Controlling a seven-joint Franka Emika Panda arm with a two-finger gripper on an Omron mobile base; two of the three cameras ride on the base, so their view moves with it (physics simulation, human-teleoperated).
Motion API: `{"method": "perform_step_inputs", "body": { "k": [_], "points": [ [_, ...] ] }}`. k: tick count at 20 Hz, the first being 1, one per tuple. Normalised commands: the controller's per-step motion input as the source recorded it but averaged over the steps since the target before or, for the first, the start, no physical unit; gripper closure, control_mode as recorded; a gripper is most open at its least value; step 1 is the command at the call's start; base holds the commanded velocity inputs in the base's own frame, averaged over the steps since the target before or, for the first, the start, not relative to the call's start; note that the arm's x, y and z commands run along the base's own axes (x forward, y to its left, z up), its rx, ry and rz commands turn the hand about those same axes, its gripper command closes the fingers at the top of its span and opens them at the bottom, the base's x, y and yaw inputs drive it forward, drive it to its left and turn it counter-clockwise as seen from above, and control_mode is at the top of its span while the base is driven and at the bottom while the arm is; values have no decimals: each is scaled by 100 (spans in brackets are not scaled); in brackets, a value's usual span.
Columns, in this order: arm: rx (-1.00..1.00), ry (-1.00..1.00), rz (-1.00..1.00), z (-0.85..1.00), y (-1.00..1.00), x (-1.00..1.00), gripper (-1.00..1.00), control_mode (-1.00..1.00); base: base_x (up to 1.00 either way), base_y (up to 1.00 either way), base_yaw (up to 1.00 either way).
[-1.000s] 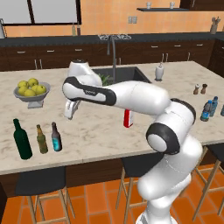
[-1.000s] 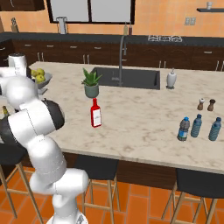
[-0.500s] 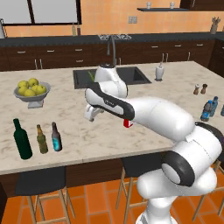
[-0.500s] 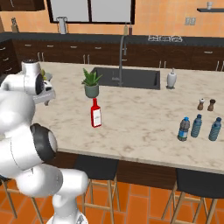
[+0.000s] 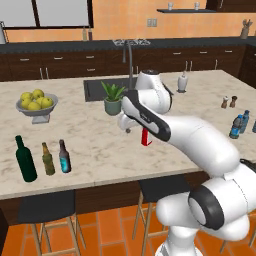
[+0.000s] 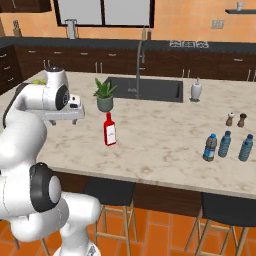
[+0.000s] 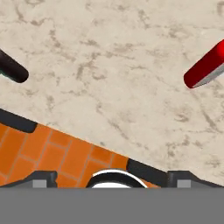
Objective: Move the plastic bottles in the middle to the plastics group, and the glass bottles in the middle to the glass group.
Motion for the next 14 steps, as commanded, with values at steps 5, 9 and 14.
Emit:
{"method": "perform_step_inputs", "body": {
  "k": [5,9,14],
  "points": [
    [0,1,-45,3,-82,-2,-100,-100,0,0,0],
    [0,1,-39,1,-60,26,-100,-100,0,0,0],
    [0,0,-26,6,-43,44,-100,-100,0,0,0]
  ]
}}
